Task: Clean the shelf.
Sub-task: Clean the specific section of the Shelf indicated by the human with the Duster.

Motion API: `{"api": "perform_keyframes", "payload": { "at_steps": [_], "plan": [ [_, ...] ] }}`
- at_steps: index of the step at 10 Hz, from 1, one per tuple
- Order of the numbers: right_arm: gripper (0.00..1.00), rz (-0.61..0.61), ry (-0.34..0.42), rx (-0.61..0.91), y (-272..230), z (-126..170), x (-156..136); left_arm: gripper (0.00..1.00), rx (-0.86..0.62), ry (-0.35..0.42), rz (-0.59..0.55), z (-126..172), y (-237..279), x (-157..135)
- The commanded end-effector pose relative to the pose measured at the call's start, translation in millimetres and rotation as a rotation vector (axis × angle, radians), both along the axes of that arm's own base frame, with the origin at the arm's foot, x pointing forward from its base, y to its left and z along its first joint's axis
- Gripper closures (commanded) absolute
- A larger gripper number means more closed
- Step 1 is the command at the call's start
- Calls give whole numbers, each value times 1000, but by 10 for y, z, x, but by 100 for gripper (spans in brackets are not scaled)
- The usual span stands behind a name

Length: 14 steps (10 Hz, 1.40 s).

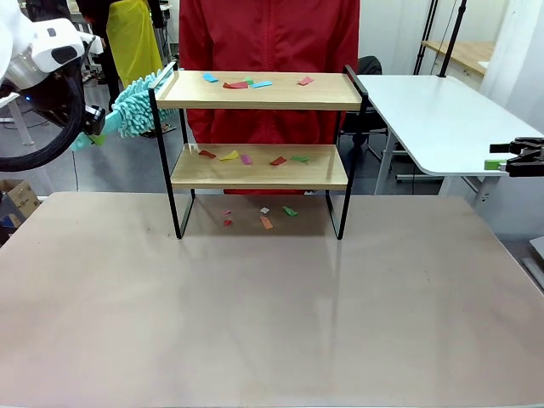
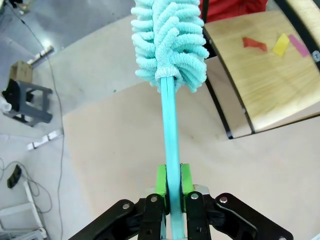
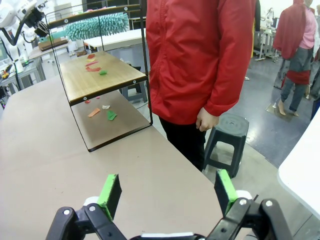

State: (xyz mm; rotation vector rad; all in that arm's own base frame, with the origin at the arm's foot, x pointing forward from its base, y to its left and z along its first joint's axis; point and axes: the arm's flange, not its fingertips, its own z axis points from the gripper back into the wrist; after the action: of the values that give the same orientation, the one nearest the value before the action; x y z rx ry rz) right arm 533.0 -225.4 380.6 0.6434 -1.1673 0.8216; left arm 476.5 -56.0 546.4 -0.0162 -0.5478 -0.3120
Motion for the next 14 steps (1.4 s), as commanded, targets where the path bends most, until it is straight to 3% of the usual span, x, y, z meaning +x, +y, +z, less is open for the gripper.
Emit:
{"api": "perform_keyframes", "payload": {
  "at_steps": [1,4,6,9,11,14],
  "plan": [
    [0,4,-4,4,29,20,-6,87,78,24,-66,118,333,36],
    [0,4,-4,4,29,20,-6,87,297,42,-264,387,735,-190],
    [0,4,-4,4,29,20,-6,87,571,70,-363,564,1032,-362],
    [0,4,-4,4,29,20,-6,87,786,100,-653,808,1359,-653],
    [0,4,-4,4,29,20,-6,87,767,111,-946,915,1434,-838],
    [0,4,-4,4,29,20,-6,87,951,264,-1252,802,1349,-1068]
  ]
}}
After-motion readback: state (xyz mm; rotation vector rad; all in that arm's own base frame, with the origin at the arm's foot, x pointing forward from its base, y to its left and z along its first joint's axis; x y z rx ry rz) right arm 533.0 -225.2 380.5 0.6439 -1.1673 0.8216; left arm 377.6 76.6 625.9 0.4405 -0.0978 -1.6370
